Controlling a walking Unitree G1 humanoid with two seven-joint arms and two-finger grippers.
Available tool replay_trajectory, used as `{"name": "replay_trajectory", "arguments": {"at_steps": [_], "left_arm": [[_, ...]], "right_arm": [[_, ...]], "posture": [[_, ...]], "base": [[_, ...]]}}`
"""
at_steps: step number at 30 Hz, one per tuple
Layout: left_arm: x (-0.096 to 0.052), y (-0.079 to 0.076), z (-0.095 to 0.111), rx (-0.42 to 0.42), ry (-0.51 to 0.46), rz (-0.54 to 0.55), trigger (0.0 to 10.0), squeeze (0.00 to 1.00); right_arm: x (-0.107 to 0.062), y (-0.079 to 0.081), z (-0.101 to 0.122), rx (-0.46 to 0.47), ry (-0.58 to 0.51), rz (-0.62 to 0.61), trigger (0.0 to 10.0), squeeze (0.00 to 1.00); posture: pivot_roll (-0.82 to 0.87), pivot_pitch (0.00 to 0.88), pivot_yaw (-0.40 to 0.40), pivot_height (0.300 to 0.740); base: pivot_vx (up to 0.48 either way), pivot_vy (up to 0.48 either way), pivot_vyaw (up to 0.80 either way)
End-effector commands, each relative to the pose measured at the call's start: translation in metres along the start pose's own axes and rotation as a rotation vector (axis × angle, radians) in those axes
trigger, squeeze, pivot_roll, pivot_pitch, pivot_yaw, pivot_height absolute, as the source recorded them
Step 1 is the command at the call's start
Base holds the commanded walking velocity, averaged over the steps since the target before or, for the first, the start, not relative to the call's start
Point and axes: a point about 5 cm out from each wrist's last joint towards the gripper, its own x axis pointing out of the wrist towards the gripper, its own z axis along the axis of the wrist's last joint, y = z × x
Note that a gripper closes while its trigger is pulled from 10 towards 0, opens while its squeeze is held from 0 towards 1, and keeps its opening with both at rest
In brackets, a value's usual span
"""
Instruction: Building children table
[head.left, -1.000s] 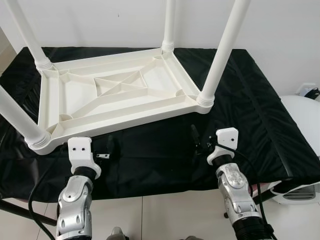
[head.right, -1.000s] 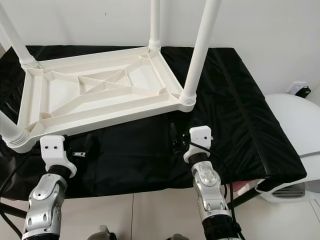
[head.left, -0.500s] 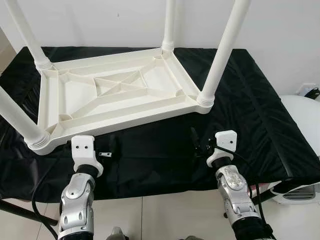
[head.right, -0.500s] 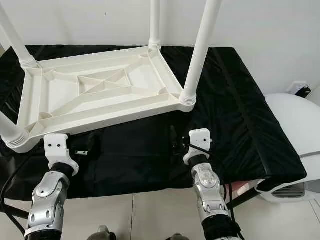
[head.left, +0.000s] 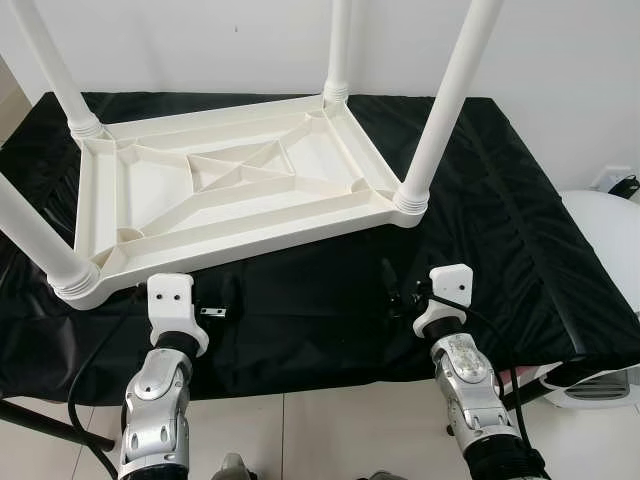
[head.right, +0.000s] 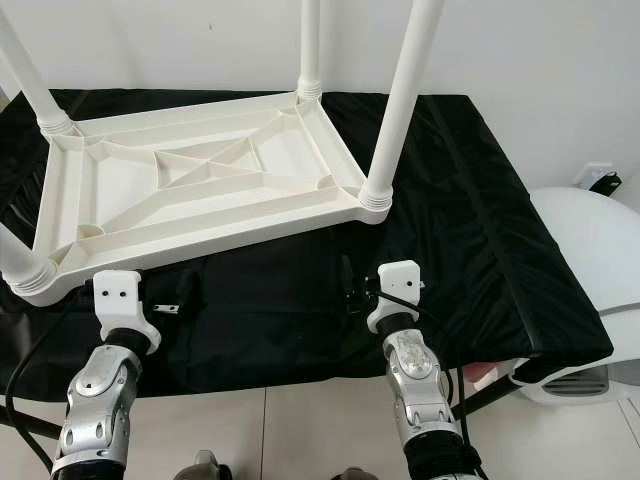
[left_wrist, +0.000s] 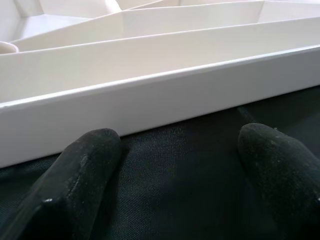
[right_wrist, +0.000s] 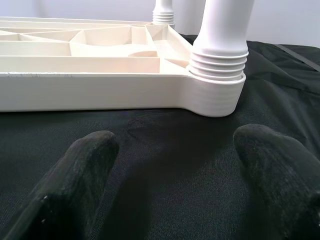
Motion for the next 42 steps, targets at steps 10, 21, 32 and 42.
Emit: {"name": "replay_trajectory", "arguments": {"at_steps": [10,21,32,42], "left_arm": [[-0.006,0.002,-0.0092,-0.023,0.025,0.176,10.0,0.0],[-0.0074,0.0003,-0.0091,-0.021,0.02,0.165,10.0,0.0],[-0.0072,0.0003,-0.0078,-0.018,0.012,0.162,10.0,0.0],[-0.0073,-0.0002,-0.0078,-0.018,0.01,0.161,10.0,0.0]], "right_arm": [[-0.0035,-0.0023,-0.0036,0.003,0.004,-0.003,10.0,0.0],[-0.0041,-0.0015,-0.0037,0.003,0.003,0.003,10.0,0.0],[-0.0033,-0.0008,-0.0034,0.005,-0.002,0.003,10.0,0.0],[-0.0023,-0.0016,-0.0026,0.004,-0.006,0.001,10.0,0.0]], "posture": [[0.08,0.098,-0.038,0.74],[0.08,0.091,-0.038,0.74],[0.08,0.086,-0.037,0.74],[0.08,0.084,-0.039,0.74]], "base": [[0.0,0.0,0.0],[0.0,0.0,0.0],[0.0,0.0,0.0],[0.0,0.0,0.0]]}}
